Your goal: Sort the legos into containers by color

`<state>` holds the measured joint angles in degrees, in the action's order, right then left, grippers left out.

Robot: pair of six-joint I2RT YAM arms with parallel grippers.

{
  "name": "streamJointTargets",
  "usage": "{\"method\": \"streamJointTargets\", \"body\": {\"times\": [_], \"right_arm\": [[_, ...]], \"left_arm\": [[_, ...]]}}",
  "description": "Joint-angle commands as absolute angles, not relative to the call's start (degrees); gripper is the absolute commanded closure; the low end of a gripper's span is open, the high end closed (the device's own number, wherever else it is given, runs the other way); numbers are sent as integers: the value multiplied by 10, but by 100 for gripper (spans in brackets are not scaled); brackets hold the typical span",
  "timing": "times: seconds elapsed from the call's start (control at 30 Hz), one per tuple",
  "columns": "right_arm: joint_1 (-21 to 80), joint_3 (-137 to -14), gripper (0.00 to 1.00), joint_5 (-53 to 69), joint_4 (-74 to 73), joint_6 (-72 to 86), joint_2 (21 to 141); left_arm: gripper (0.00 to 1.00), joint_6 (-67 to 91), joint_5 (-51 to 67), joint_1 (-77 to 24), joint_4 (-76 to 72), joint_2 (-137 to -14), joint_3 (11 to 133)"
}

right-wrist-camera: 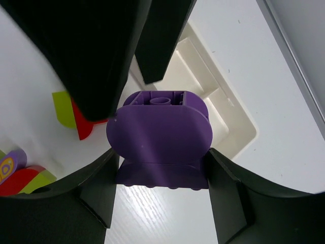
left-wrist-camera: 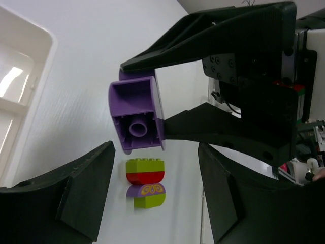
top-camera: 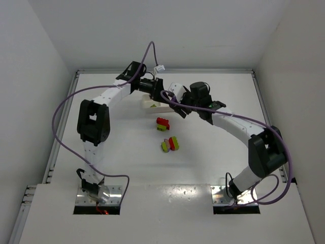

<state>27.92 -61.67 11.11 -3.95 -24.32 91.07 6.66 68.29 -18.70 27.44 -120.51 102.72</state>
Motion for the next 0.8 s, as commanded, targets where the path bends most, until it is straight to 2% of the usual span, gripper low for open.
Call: {"method": "streamJointTargets", "body": {"times": [0.0,0.27,0.3,0.33,0.37,0.4,0.47,0.5,0.6,0.77], "right_arm": [[286,-655,100,127,6,-224,918],[308,-668,100,144,1,-224,907],[308,-663,100,144,-4,-224,907],[314,-663,100,144,-4,-224,907],[314,-657,100,144,-4,-224,907],[314,-657,100,144,-4,-224,902],[314,-644,100,138,-11,-224,902],[314,-644,100,138,-11,-224,896],[308,-626,100,127,-16,-224,890],[287,-608,100,107,-27,-229,879]], "left_arm": [[28,72,720,-199,252,-1171,1015],[28,77,698,-199,242,-1182,1020],[30,77,698,-204,242,-1182,1026],[34,77,692,-204,242,-1182,1026],[48,83,692,-204,236,-1182,1026],[57,83,692,-204,236,-1182,1026],[74,83,685,-199,236,-1182,1026],[78,83,675,-199,236,-1182,1026],[82,90,669,-193,226,-1177,1020],[82,103,664,-163,215,-1164,1015]]}}
